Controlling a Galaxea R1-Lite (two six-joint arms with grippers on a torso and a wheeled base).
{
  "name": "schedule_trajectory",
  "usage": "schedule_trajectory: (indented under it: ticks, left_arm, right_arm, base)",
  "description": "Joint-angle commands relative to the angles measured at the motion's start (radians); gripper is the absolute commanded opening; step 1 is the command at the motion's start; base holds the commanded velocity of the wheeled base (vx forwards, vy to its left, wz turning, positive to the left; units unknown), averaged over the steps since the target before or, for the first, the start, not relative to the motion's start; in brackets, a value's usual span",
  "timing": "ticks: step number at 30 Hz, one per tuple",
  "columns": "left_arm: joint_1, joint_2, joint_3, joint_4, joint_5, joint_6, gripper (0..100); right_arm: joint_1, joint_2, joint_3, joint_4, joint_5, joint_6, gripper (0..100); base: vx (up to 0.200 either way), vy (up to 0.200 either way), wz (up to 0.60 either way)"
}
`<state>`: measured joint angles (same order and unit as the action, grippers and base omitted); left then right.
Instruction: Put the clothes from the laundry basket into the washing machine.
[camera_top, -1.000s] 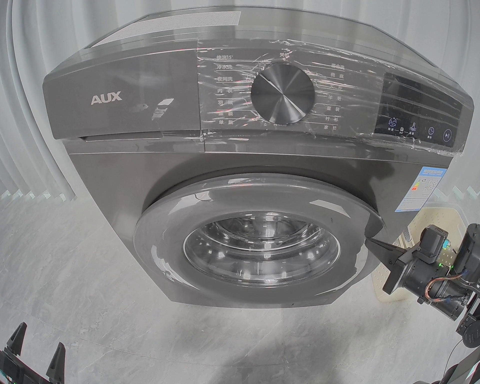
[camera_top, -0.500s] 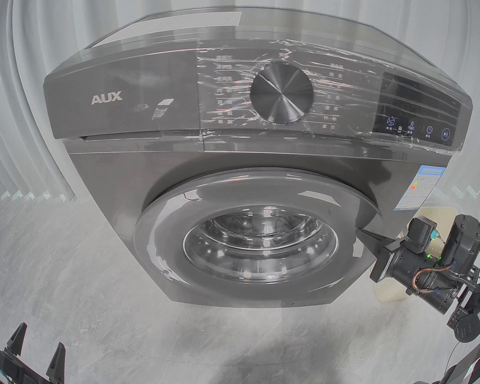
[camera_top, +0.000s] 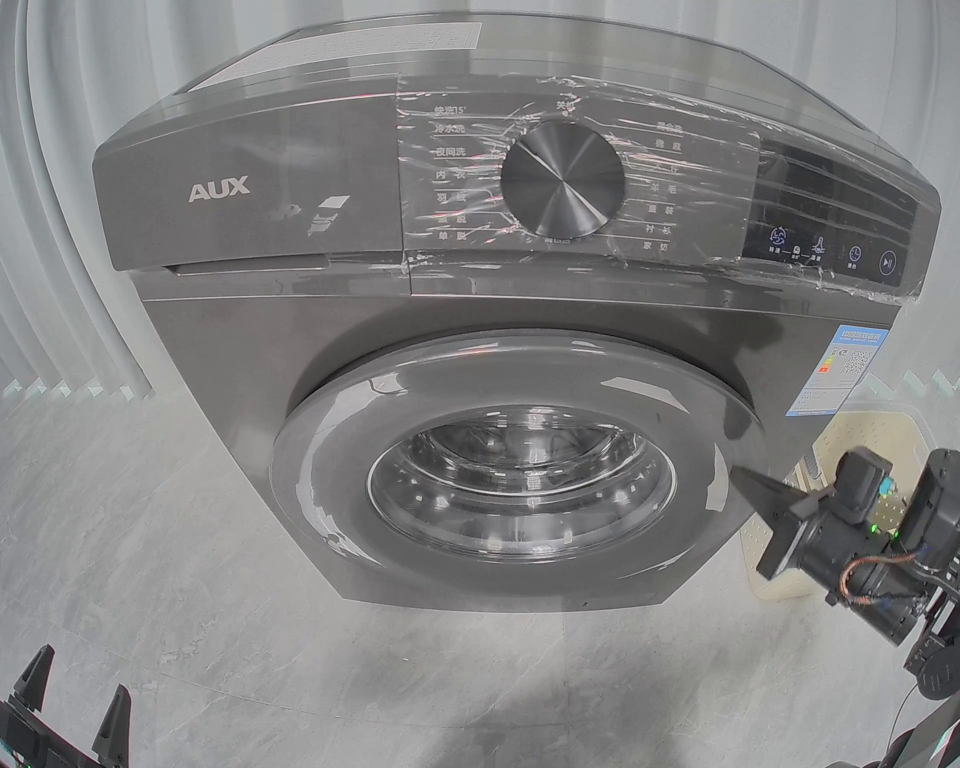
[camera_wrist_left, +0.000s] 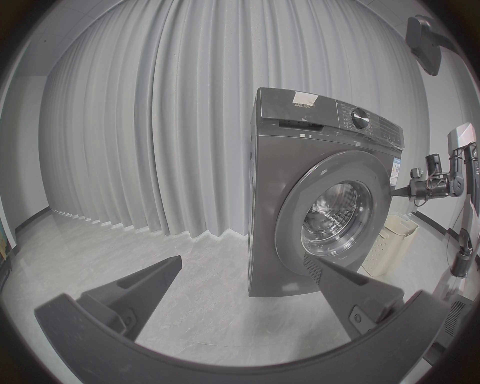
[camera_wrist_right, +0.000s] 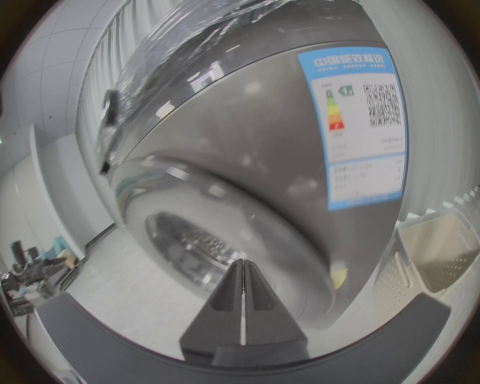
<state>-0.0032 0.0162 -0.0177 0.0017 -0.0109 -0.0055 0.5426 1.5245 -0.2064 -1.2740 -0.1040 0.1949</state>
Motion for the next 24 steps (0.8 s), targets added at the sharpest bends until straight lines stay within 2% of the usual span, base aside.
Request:
schedule_trajectory:
  ticks: [1,3,4,13,18,19,21,24]
  left_arm:
    - [0.000,-0.016,0.018,0.000,0.000,-0.001,100]
    - [0.000,-0.016,0.018,0.000,0.000,-0.001,100]
    - [0.000,-0.016,0.018,0.000,0.000,-0.001,100]
    - [0.000,-0.016,0.016,0.001,-0.008,-0.002,100]
    - [0.000,-0.016,0.016,0.001,-0.008,-0.002,100]
    - [0.000,-0.016,0.016,0.001,-0.008,-0.002,100]
    - [0.000,-0.016,0.016,0.001,-0.008,-0.002,100]
    - [0.000,-0.016,0.016,0.001,-0.008,-0.002,100]
  right_arm:
    - [0.037,-0.130,0.122,0.033,0.064,-0.008,0]
    - [0.036,-0.167,0.150,0.033,0.067,-0.011,0]
    - [0.034,-0.182,0.159,0.033,0.067,-0.011,100]
    - [0.034,-0.297,0.206,0.067,0.066,-0.012,100]
    - [0.022,-0.475,0.206,0.251,0.064,-0.032,100]
    - [0.022,-0.481,0.206,0.257,0.063,-0.032,100]
    - [0.004,-0.583,0.206,0.358,0.061,-0.038,100]
    - [-0.036,-0.672,0.206,0.443,0.061,-0.040,100]
  base:
    - [0.000,0.000,0.00]
    - [0.000,0.000,0.00]
    - [0.000,0.000,0.00]
    - [0.000,0.000,0.00]
    - [0.000,0.000,0.00]
    - [0.000,0.000,0.00]
    - [0.000,0.000,0.00]
    - [0.000,0.000,0.00]
